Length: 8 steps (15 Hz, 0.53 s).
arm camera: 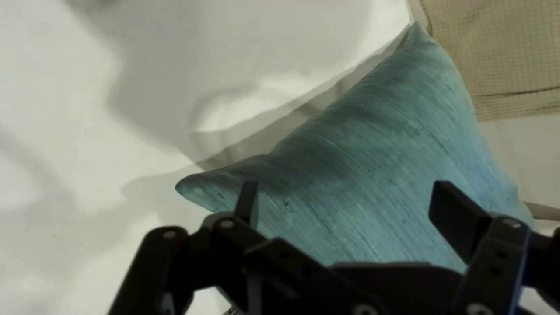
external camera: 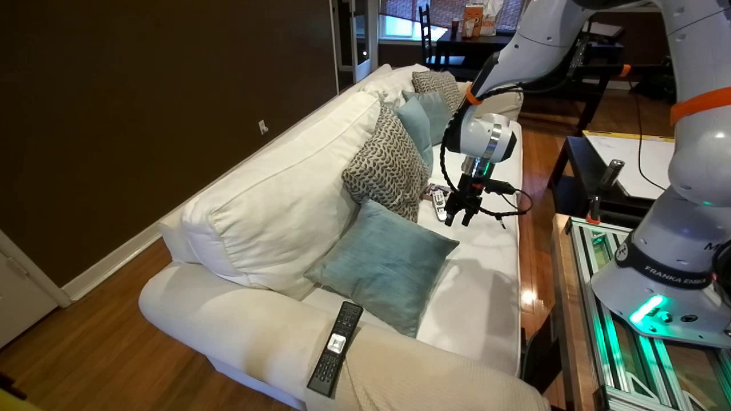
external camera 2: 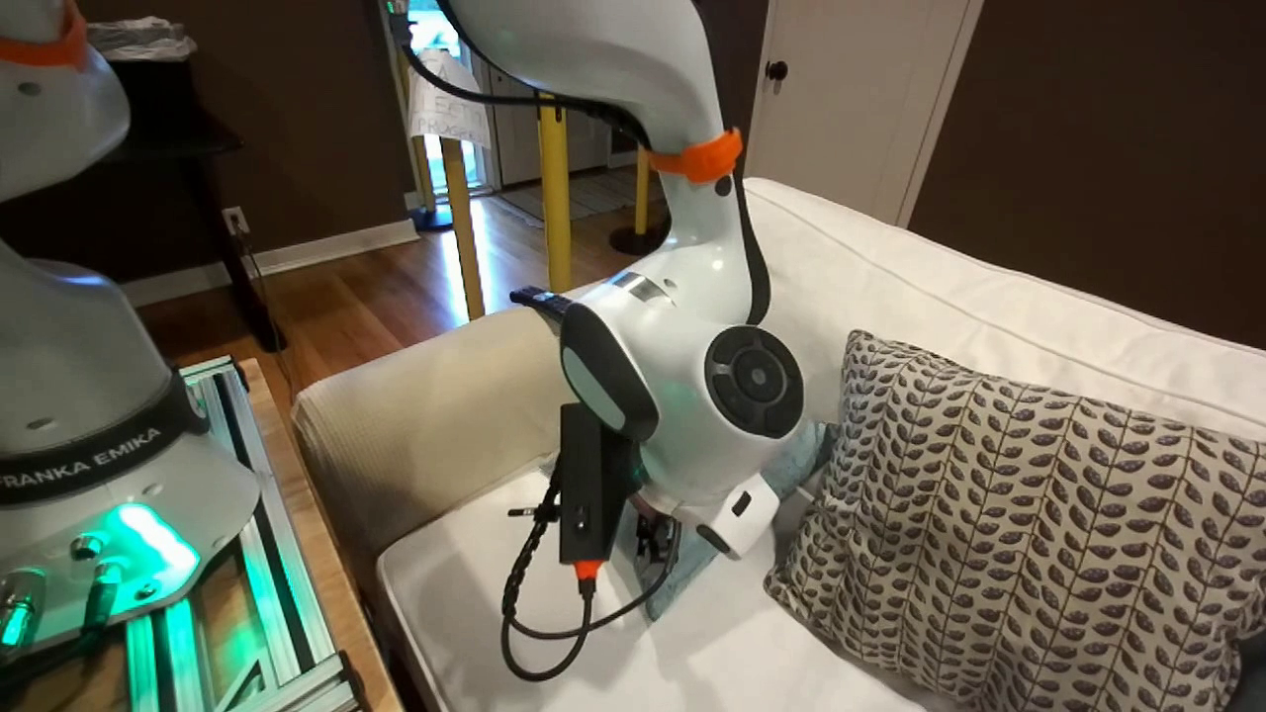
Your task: Move the first left blue pillow forward, then put the first left brown pillow on the blue pillow
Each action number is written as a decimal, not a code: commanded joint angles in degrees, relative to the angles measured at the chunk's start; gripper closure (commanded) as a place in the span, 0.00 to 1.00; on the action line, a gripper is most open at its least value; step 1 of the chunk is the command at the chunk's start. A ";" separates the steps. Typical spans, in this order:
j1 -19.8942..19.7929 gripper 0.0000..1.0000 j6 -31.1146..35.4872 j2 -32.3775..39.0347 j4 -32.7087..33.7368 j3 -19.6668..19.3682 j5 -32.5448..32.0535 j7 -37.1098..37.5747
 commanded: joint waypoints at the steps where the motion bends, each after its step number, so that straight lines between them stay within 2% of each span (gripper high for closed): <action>1: 1.79 0.00 -0.70 0.04 0.26 -1.72 0.98 -0.56; 4: 2.30 0.00 -0.70 -0.10 0.25 -1.86 0.97 -0.55; 8: 1.22 0.00 -0.04 6.60 5.63 -3.95 4.00 4.95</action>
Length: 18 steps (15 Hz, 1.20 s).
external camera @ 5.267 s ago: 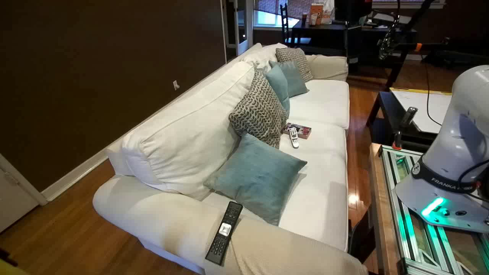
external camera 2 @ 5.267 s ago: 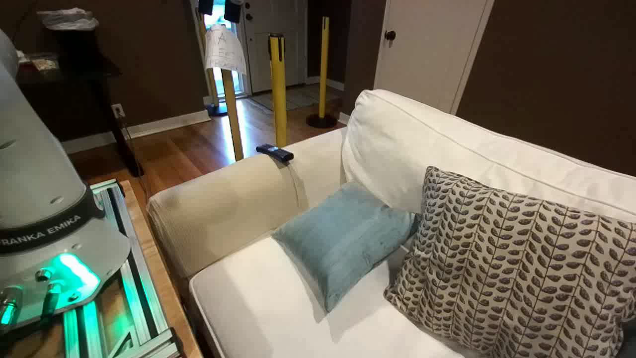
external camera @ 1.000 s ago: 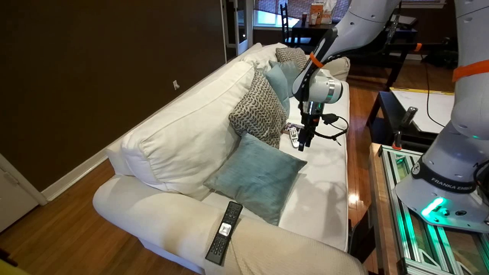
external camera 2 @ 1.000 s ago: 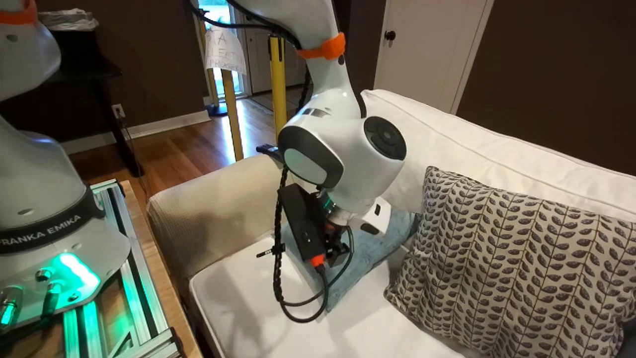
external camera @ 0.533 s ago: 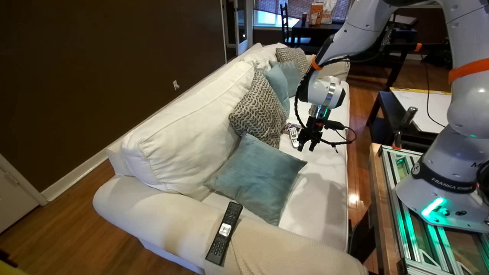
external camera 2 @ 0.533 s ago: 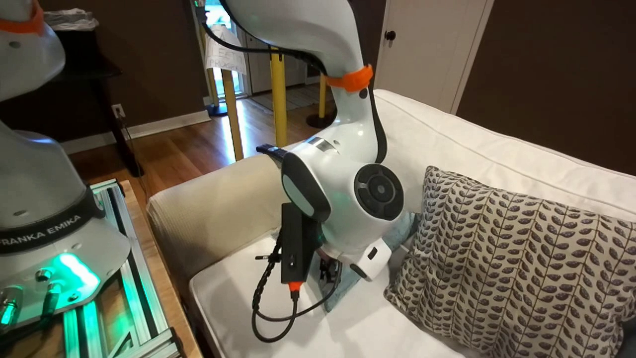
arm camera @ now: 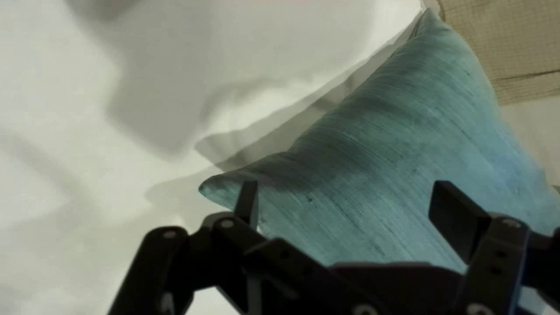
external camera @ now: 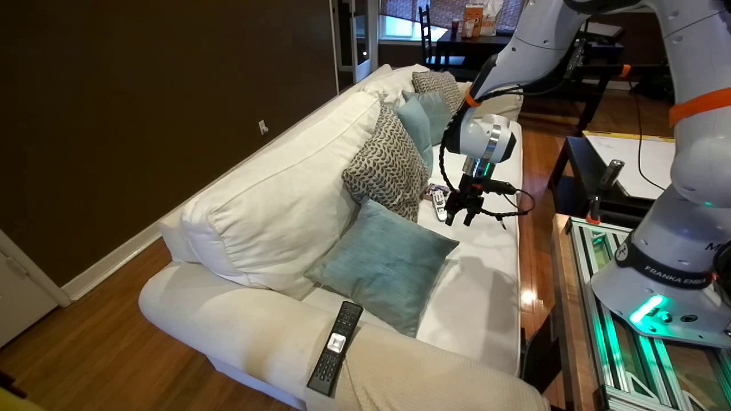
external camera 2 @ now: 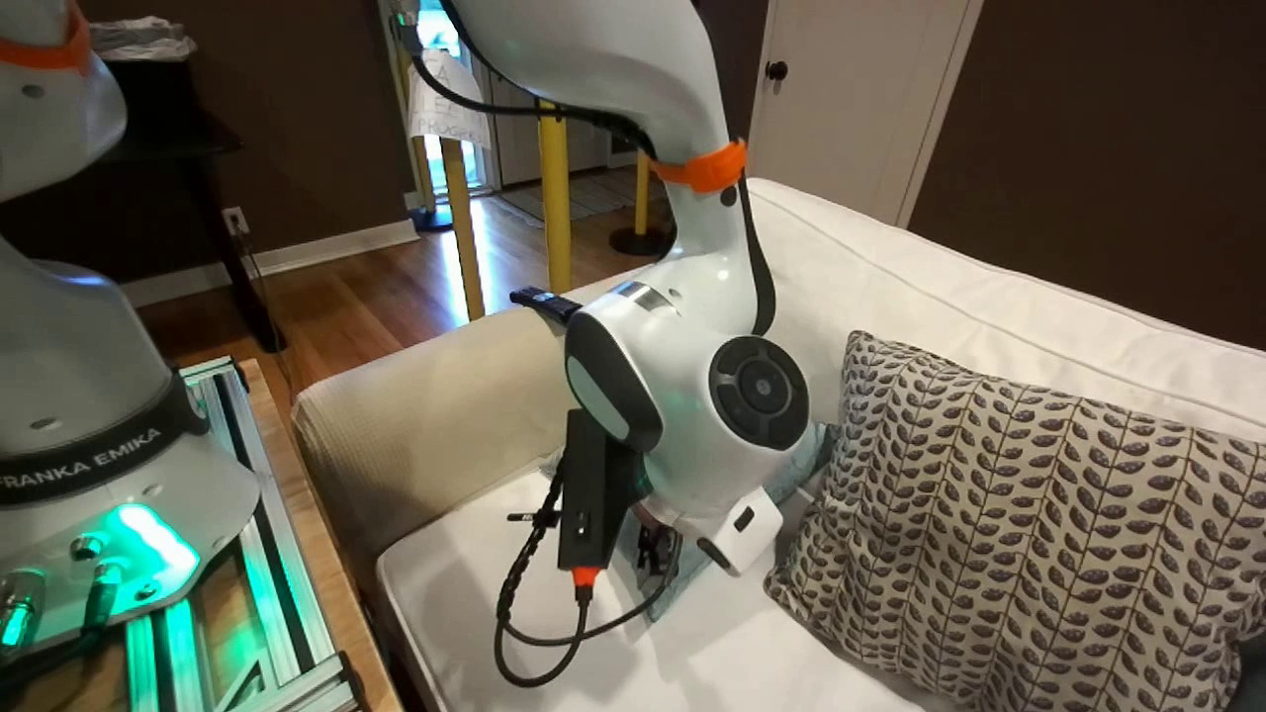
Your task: Move the first left blue pillow forward, then put the first left brown pillow on the blue pillow
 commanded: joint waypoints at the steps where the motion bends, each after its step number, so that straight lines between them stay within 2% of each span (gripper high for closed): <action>1: -0.76 0.00 -0.08 6.50 5.62 -1.87 4.42 2.81; 6: -3.21 0.00 -3.44 13.87 13.20 -2.22 10.76 8.89; 10: -4.44 0.00 -10.24 18.58 18.79 -2.06 14.14 13.71; 15: -4.21 0.00 -16.42 23.86 24.64 -3.20 18.59 19.56; 18: -3.66 0.00 -20.37 26.92 27.83 -4.02 19.02 23.04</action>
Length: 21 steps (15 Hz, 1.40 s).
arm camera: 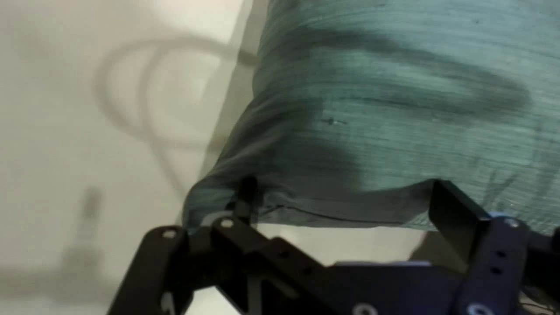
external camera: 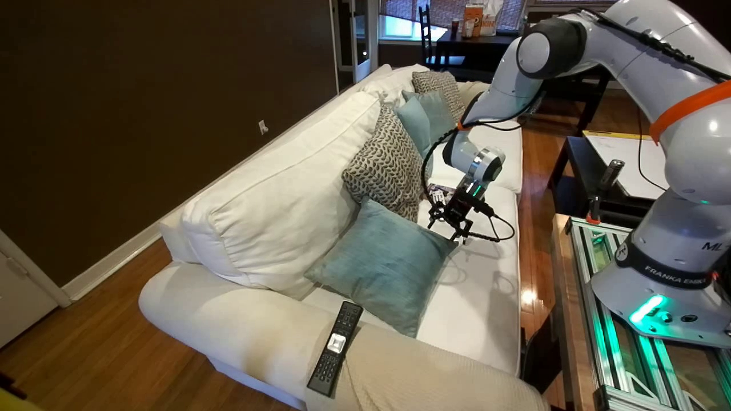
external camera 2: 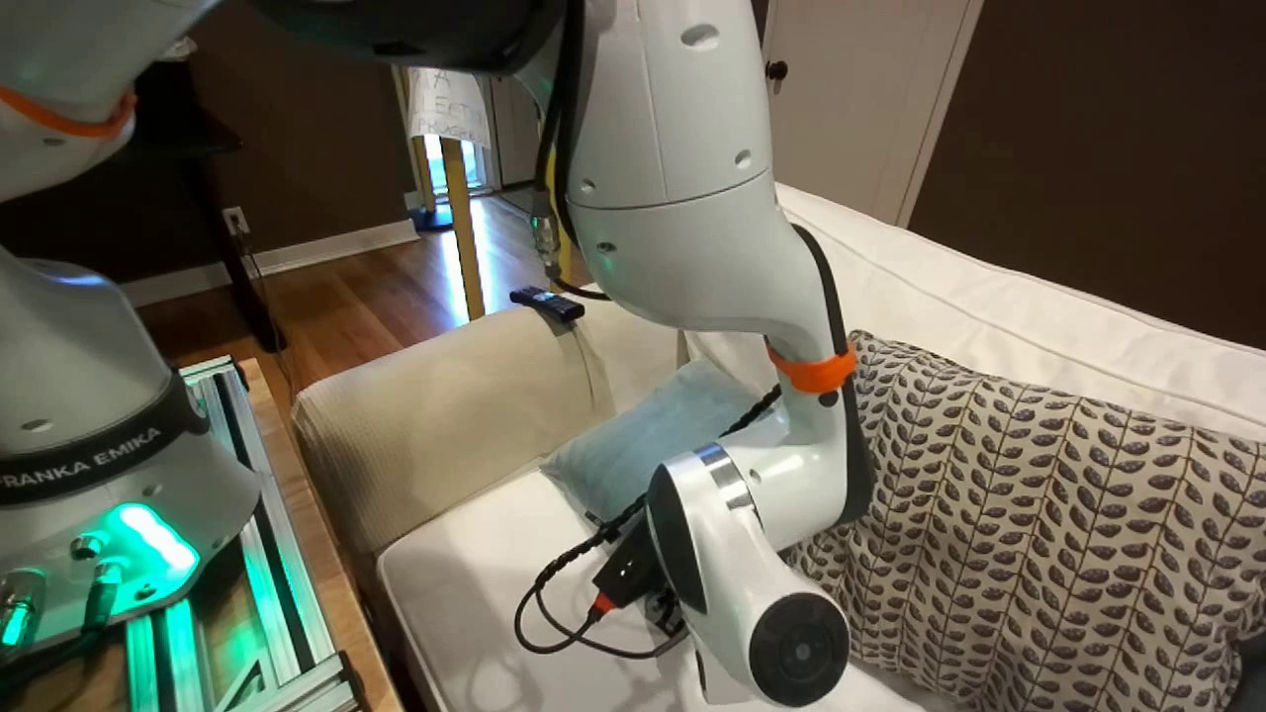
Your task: Move the first left blue pillow forward, then put the first left brown pillow on the blue pillow
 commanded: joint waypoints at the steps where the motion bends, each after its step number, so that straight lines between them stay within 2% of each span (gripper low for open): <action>1: 0.73 0.00 -5.86 4.96 5.29 -1.41 1.32 4.46; 3: 0.88 0.00 -8.76 6.63 7.09 -1.85 1.04 6.19; 4: 0.73 0.11 -10.25 7.45 8.23 -2.00 1.06 6.80; 5: 0.73 0.27 -11.22 8.02 9.04 -2.14 1.22 6.96; 9: 0.38 0.57 -17.85 9.22 11.66 -2.65 0.02 7.11; 13: 0.89 0.87 -28.93 9.70 13.29 -4.57 -4.04 10.32; 15: 0.81 0.98 -35.55 10.18 14.71 -5.54 -7.48 11.38; 21: 1.44 0.98 -50.08 12.52 19.97 -6.82 -18.33 11.33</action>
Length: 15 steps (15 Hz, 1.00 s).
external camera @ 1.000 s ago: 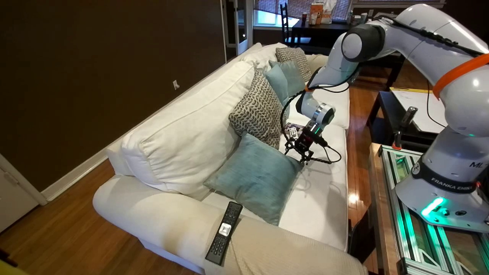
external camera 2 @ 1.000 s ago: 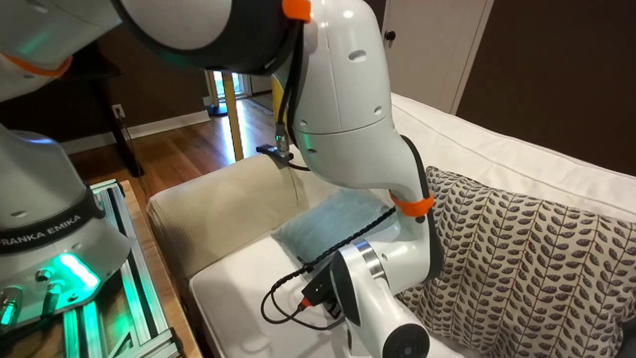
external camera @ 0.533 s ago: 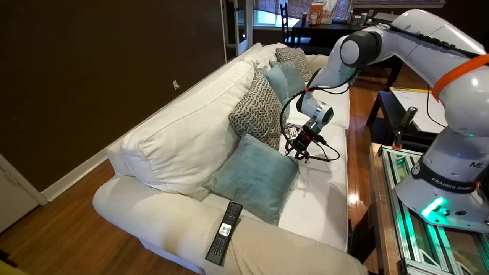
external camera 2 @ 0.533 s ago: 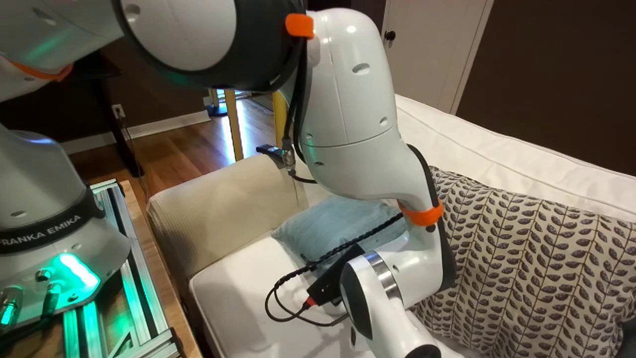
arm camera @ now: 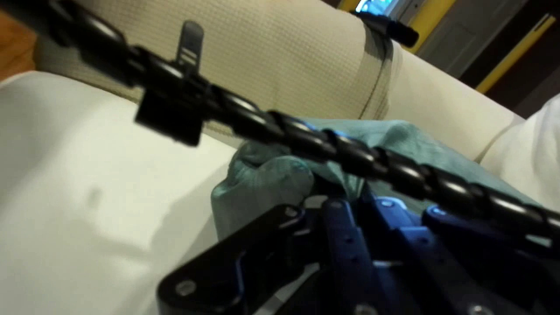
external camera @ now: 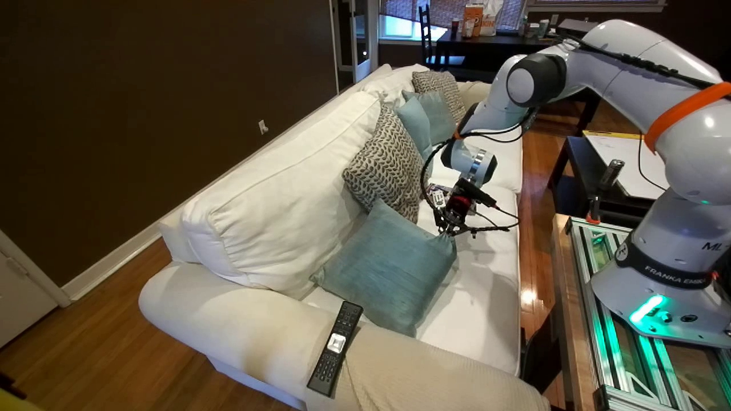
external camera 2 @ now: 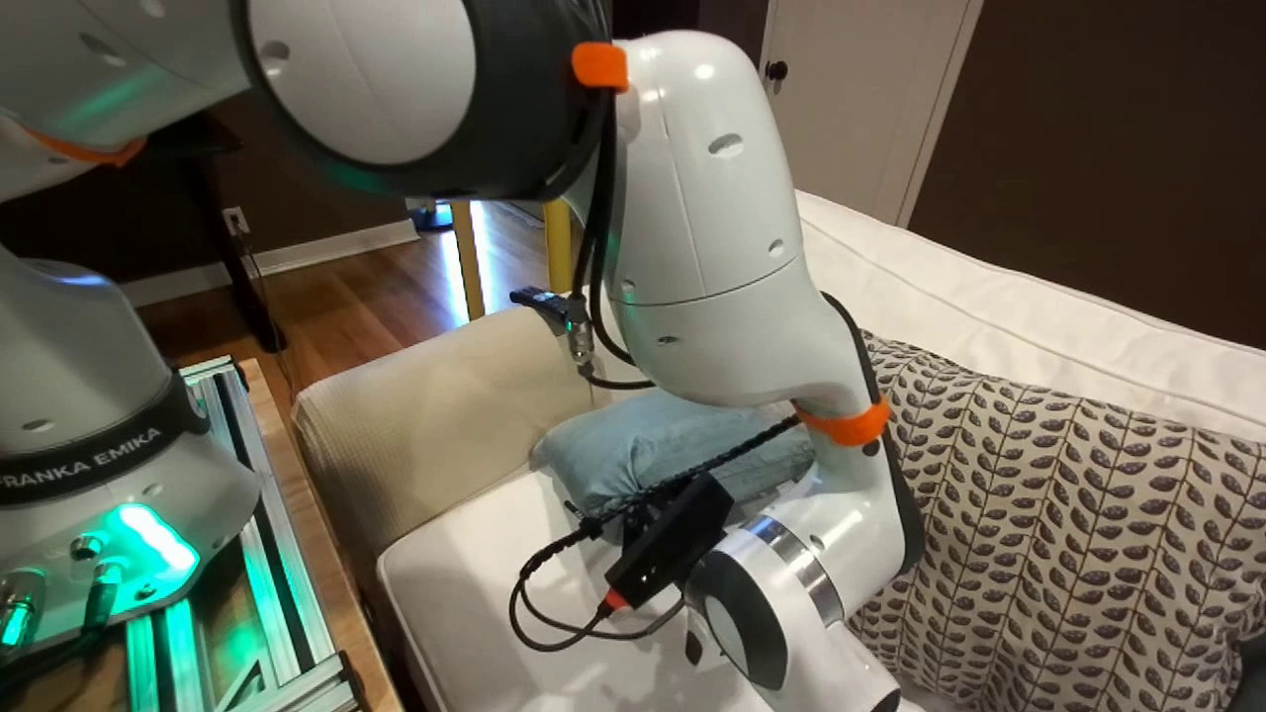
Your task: Move the first left blue pillow forward, then put the first left brown pillow on the blue pillow
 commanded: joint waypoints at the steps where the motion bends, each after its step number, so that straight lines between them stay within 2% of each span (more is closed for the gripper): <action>1: 1.51 0.98 -7.35 3.16 4.89 -1.35 -7.39 0.82; 3: 2.53 0.98 -8.28 4.30 6.62 -1.96 -11.33 2.27; 8: 6.20 0.98 2.93 3.72 5.89 -5.11 -12.15 9.94; 15: 12.27 0.98 16.42 0.33 1.22 -8.55 -17.90 15.96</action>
